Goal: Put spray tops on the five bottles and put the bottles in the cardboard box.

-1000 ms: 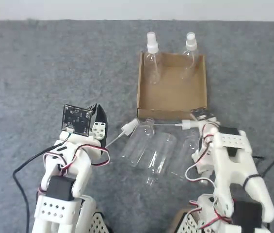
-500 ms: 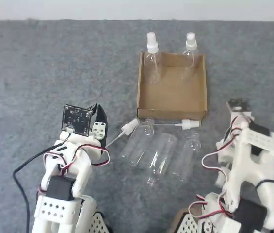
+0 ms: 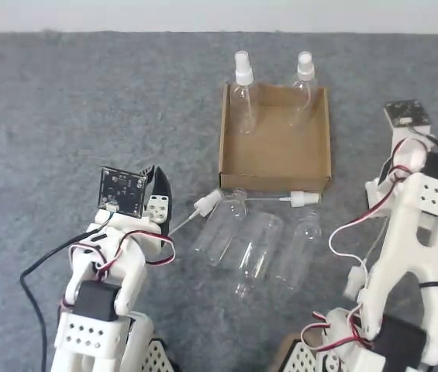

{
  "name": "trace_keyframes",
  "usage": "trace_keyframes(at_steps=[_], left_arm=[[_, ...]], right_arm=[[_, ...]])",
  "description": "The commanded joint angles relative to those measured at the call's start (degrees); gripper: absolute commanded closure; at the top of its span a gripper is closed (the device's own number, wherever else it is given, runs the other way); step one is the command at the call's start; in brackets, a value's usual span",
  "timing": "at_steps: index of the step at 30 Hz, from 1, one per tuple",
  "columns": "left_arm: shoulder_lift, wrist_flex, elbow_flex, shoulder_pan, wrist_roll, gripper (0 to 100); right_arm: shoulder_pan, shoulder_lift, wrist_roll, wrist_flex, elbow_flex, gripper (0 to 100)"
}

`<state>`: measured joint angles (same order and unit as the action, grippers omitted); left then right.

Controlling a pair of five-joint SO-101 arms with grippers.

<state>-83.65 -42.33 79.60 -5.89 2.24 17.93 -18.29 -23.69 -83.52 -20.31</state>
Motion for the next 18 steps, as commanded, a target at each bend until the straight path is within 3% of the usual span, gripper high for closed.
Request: trace_keyframes(at_steps=[1, 6, 13, 18], left_arm=[[-0.62, 1.41, -0.4, 0.26, 0.35, 99], [-0.7, 1.67, 0.22, -0.09, 0.35, 99], [-0.53, 2.37, 0.22, 0.18, 0.35, 99], [-0.53, 2.29, 0.22, 0.18, 0.44, 99]], right_arm=[[0.4, -0.13, -0.7, -2.59, 3.34, 87.1], [-2.68, -3.38, 2.37, -4.44, -7.91, 77.3], [-7.34, -19.56, 10.29, 3.03, -28.75, 76.7], [-6.11, -18.86, 12.66, 4.44, -31.38, 76.7]])
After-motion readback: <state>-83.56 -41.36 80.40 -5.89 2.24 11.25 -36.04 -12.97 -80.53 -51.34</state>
